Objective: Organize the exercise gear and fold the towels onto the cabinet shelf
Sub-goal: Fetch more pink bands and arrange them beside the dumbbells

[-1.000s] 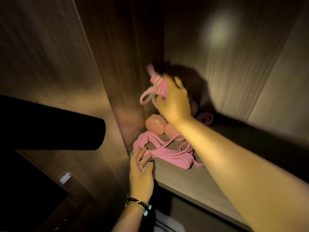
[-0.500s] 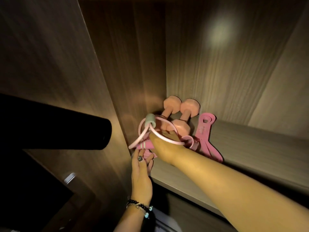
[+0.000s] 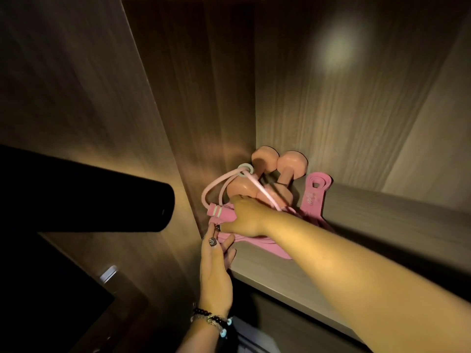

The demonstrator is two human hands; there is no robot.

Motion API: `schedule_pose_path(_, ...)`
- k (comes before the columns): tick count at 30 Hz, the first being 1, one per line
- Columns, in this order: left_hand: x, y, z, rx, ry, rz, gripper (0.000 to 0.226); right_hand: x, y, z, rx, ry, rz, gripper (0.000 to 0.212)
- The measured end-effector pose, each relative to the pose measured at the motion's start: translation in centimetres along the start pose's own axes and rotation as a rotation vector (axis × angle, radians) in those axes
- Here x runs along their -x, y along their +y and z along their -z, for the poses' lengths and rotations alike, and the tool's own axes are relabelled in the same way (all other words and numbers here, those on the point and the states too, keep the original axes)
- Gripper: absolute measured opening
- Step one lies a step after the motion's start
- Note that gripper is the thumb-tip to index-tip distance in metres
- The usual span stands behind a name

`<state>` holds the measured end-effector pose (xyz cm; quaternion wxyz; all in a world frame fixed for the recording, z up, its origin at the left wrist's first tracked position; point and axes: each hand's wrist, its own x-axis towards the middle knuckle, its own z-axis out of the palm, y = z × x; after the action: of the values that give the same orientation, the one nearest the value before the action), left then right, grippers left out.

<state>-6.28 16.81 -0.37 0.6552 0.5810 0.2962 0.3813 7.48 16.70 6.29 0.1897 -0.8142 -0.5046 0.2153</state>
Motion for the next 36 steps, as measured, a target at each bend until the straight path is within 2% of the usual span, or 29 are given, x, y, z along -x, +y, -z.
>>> schedule_pose_path(3,0.0,0.7,0.4,-0.085,0.008,-0.035,0.048,0.6,-0.1,0.6,0.022,0.046,0.066,0.043)
schedule_pose_path(7,-0.5,2.3,0.6,-0.354,-0.021,-0.132,0.044,1.5,-0.6,1.4,0.071,0.042,0.098,0.042)
schedule_pose_path(11,-1.9,3.7,0.2,-0.446,0.046,-0.123,0.064,2.6,-1.1,1.8,0.105,0.045,0.114,0.043)
schedule_pose_path(15,-3.0,5.0,-0.7,-0.6,0.078,-0.155,0.068,4.7,-0.4,1.6,0.014,0.094,0.191,0.041)
schedule_pose_path(16,-3.2,5.2,-0.8,-0.638,0.072,-0.164,0.066,5.4,-0.1,1.5,-0.038,0.134,0.216,0.043)
schedule_pose_path(18,-3.5,5.4,-1.0,-0.729,0.071,-0.167,0.063,6.8,0.4,1.3,-0.129,0.316,0.27,0.046)
schedule_pose_path(21,-3.6,5.3,-1.4,-0.913,0.098,-0.209,0.052,8.2,1.1,1.3,-0.265,0.656,0.297,0.029)
schedule_pose_path(22,-3.4,5.2,-1.6,-0.966,0.093,-0.226,0.045,8.3,1.4,1.4,-0.315,0.74,0.286,0.023)
schedule_pose_path(24,-2.9,4.6,-1.6,-0.983,0.075,-0.218,0.028,8.2,2.0,1.6,-0.438,0.8,0.175,0.028)
schedule_pose_path(27,-2.2,3.6,-0.9,-0.923,0.048,-0.175,0.016,8.0,2.5,1.8,-0.483,0.694,0.007,0.039)
schedule_pose_path(31,-1.3,2.2,-0.3,-0.832,-0.019,-0.183,0.027,7.4,2.2,0.9,-0.44,0.404,0.015,0.028)
schedule_pose_path(33,-0.8,1.6,-0.2,-0.79,-0.014,-0.182,0.031,6.8,2.0,0.2,-0.303,0.35,0.05,0.027)
schedule_pose_path(36,-0.3,0.7,0.0,-0.759,-0.049,-0.181,0.049,6.1,1.7,-0.7,-0.02,0.242,0.07,0.036)
